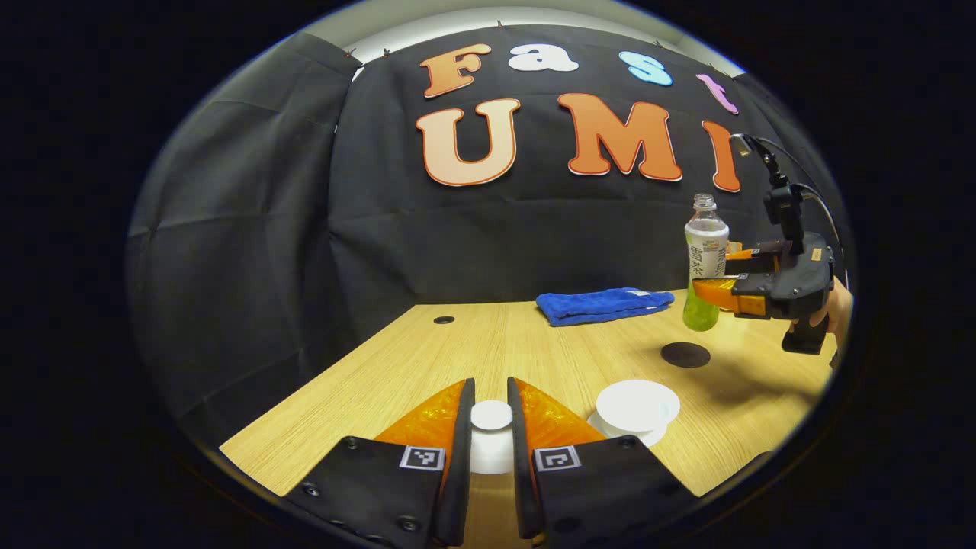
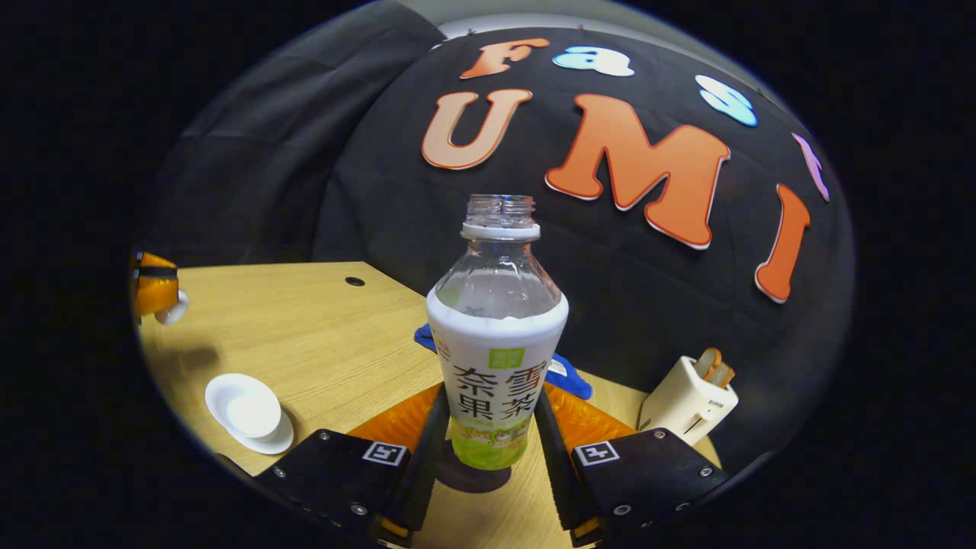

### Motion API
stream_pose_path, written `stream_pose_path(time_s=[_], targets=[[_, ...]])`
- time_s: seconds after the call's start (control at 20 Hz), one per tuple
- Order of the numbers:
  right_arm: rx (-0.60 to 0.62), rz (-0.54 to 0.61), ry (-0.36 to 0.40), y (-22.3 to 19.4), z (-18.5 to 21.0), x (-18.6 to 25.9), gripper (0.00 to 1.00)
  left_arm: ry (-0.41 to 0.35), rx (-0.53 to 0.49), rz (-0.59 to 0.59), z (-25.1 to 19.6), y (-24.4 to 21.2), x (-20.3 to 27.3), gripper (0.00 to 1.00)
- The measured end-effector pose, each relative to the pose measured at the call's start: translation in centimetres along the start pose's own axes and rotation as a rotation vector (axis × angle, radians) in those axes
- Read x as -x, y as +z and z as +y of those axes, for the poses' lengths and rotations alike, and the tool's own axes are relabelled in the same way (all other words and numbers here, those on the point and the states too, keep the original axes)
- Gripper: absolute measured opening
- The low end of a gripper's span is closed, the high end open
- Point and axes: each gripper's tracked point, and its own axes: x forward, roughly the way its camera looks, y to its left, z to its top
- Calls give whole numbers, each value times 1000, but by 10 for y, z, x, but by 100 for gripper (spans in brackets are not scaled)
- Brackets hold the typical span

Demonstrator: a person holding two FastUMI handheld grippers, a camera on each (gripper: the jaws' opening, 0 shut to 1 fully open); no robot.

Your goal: Open the teacup lid with one hand, grasp the water bottle and pour water into the teacup with the other hand; after pouring, place the water bottle on the coaster and then close the teacup lid.

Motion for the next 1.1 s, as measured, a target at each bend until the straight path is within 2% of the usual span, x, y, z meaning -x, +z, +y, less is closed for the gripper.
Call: stream_pose_path(time_s=[0.35,0.65,0.95,1.05,1.1], targets=[[-210,94,20,-37,-4,-21,65,-17,2,-7,-10,2,2,29],[-287,186,33,-69,-2,-31,66,-18,3,17,-12,-5,1,29],[-301,169,31,-67,-6,-34,65,-34,5,20,-20,-5,-1,29],[-304,186,31,-73,-5,-36,70,-48,12,21,-27,-4,-3,29],[-301,183,30,-70,-6,-35,76,-64,22,22,-33,-4,-3,29]])
